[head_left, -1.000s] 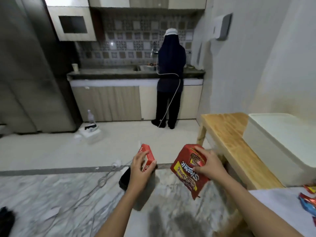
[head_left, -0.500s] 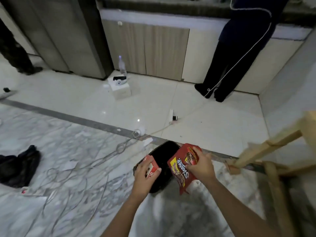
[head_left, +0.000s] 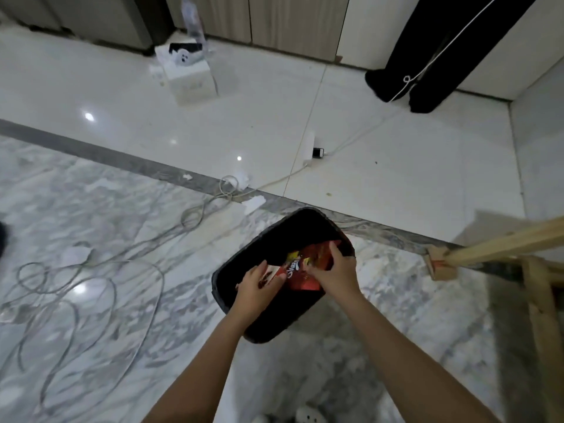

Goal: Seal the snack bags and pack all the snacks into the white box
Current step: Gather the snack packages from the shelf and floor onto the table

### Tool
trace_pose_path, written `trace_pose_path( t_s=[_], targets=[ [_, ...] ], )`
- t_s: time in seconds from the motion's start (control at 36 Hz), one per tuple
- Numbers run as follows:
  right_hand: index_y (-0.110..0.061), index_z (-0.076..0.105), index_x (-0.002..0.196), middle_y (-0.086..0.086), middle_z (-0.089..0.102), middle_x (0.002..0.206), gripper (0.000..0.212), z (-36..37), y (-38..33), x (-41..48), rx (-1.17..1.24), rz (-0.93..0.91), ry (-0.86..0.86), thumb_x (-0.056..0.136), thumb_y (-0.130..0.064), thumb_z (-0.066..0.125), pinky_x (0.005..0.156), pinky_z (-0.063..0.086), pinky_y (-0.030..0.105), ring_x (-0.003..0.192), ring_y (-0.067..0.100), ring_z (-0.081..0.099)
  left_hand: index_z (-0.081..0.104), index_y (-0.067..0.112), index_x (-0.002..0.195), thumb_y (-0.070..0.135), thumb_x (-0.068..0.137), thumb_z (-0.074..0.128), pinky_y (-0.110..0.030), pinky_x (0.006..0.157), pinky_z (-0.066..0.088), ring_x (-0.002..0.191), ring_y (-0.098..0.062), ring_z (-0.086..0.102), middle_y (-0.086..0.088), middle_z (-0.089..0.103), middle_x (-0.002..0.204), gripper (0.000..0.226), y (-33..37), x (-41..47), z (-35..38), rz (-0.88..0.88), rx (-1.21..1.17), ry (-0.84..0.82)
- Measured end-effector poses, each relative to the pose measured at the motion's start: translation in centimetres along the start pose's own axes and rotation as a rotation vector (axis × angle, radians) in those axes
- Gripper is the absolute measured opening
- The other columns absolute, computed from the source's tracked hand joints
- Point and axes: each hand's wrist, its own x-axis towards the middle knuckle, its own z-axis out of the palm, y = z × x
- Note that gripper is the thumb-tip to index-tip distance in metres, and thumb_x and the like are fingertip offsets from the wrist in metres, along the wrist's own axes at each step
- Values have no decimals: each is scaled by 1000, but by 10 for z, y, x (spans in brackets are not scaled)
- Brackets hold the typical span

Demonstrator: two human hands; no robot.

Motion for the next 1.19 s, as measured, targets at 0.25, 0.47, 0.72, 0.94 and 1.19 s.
trace_pose_path(
  t_s=[0.25, 0.47, 0.72, 0.94, 1.19],
  targets=[
    [-22, 12, 150, 12, 17, 148, 81, -92, -39, -68, -181, -15, -159, 87, -37, 61, 111, 31, 37, 138, 30, 24, 42, 22, 137, 67, 78, 55, -46, 112, 30, 136, -24, 35, -2, 39, 147, 76, 95, -58, -38, 94, 151, -33],
    [-21, 16, 149, 9, 20, 152, 76, -249, -87, -192, -172, -1, 112, 88, -33, 60, 105, 36, 34, 137, 27, 28, 41, 21, 137, 55, 83, 57, -37, 114, 26, 134, -13, 33, 4, 36, 146, 66, 270, -154, -57, 370, 233, -69],
    [-16, 45, 135, 11, 53, 127, 56, -352, -54, -375, -22, 99, 545, 84, -32, 61, 82, 40, 23, 113, 26, 53, 36, 19, 142, 51, 87, 55, -33, 116, 17, 140, -13, 21, 2, 26, 153, 67, 394, -267, -9, 797, 387, -293],
    [-23, 33, 143, 9, 34, 143, 64, -341, 28, -575, 87, 357, 845, 86, -33, 61, 102, 35, 30, 129, 25, 39, 40, 20, 137, 59, 82, 54, -35, 107, 33, 133, -21, 36, 0, 37, 146, 69, 403, -421, 86, 1056, 608, -645],
    [-18, 37, 141, 9, 35, 146, 65, -247, 144, -819, 390, 692, 1179, 83, -25, 65, 104, 36, 31, 130, 25, 40, 32, 17, 142, 55, 85, 53, -39, 110, 30, 138, -22, 27, -3, 32, 150, 71, 327, -645, 187, 1382, 861, -992]
  ],
)
